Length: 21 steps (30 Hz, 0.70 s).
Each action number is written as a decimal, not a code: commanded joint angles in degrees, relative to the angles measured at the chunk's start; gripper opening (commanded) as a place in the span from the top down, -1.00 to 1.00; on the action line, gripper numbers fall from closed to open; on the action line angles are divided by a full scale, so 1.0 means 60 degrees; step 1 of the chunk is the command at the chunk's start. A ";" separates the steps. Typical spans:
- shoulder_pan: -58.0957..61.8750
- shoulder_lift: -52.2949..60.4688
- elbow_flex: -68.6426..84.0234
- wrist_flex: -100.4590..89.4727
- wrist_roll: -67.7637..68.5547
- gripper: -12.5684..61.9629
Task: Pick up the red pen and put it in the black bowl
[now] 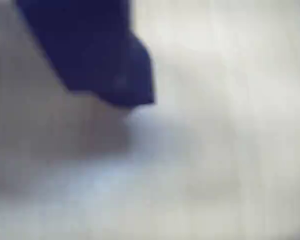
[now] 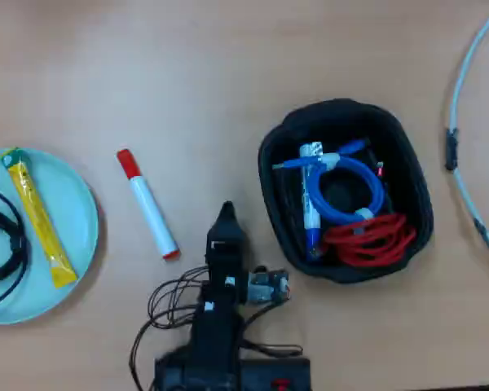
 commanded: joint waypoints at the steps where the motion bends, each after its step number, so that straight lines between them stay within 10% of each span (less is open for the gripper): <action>1: -0.0483 0.0923 -0.1377 0.2256 0.0117 -0.62; 21: -0.2065 0.0879 -0.5435 0.6489 -0.2505 -0.62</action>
